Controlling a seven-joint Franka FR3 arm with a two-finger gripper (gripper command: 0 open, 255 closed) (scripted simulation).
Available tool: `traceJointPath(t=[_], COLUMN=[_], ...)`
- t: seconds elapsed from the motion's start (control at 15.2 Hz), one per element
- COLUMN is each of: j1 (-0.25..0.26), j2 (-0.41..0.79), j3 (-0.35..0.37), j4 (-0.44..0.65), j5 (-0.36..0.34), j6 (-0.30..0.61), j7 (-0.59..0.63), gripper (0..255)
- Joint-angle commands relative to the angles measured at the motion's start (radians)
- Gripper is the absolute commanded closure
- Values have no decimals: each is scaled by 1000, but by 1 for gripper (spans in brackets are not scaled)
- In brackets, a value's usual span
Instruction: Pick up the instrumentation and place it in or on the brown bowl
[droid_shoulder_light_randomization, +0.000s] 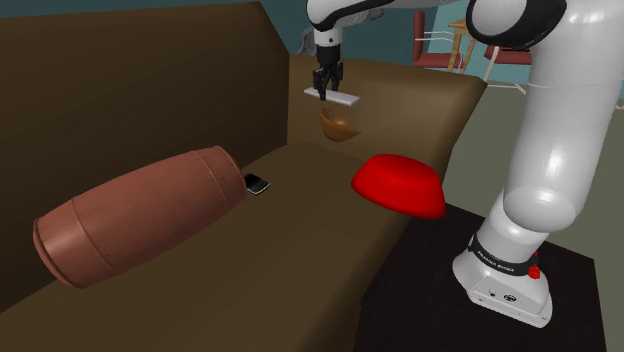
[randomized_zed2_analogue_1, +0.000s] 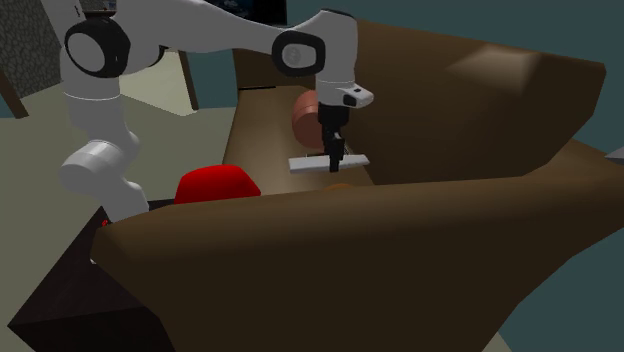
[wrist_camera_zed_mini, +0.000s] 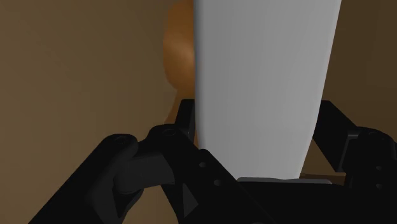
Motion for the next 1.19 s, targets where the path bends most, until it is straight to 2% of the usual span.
traceJointPath(t=[0.0, 0.33, 1.12], j1=[-28, -102, -97], j2=[-6, -11, 10], j3=[-17, -62, -64], j4=[-8, -16, -149], j5=[3, 13, 18], j6=[3, 7, 161], j7=[-46, -167, -167], gripper=[255, 255, 255])
